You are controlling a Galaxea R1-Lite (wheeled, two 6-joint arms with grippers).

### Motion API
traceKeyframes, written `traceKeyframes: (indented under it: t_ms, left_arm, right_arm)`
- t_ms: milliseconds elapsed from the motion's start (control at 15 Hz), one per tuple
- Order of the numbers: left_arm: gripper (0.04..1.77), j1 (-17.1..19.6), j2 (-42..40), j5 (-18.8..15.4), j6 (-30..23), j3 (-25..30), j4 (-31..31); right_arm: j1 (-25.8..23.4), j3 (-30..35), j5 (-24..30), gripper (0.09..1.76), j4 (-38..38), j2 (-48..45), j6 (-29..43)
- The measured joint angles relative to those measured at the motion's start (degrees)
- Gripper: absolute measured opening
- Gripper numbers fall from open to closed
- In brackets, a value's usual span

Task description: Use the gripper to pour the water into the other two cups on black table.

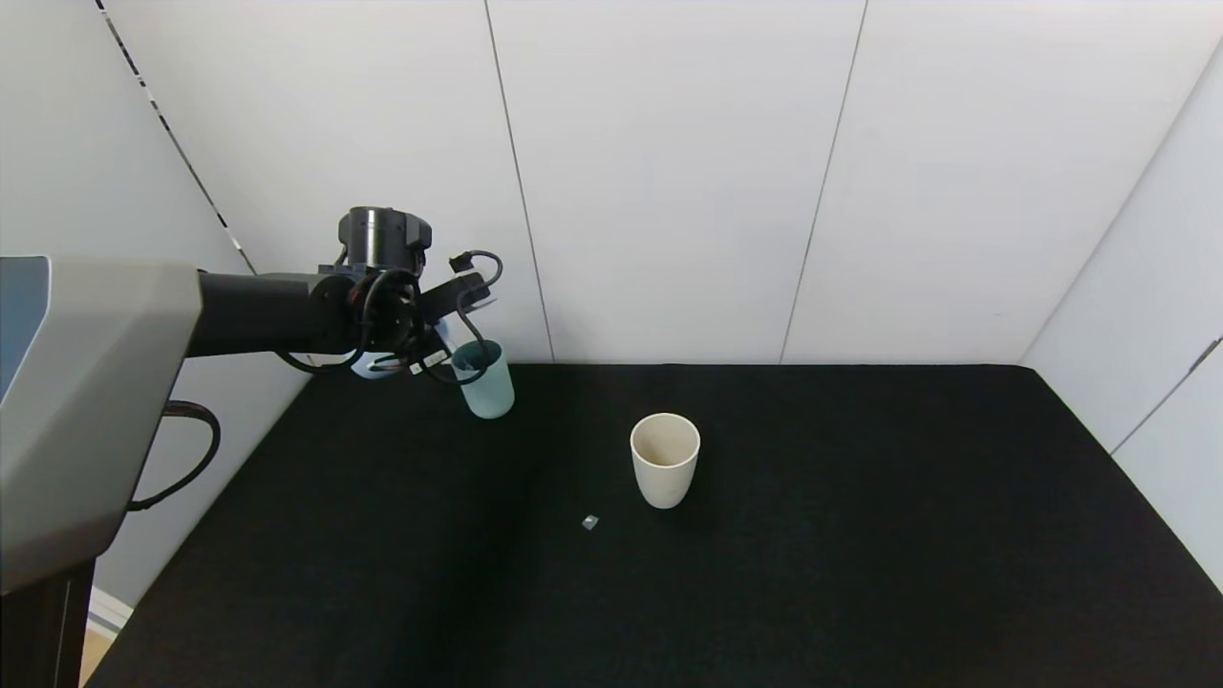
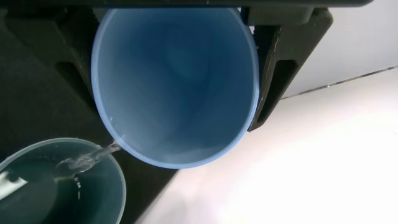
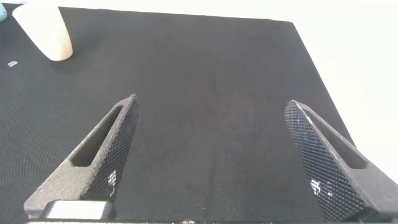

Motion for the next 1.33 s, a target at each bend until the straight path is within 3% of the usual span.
traceKeyframes:
  t_ms: [1333]
  left_arm:
    - [1.29, -2.35, 0.48, 6.07, 6.34, -0.83, -0.24]
  right_arm:
    - [0.0, 0.0, 0.02, 1.71, 0.0, 0.0, -0.01]
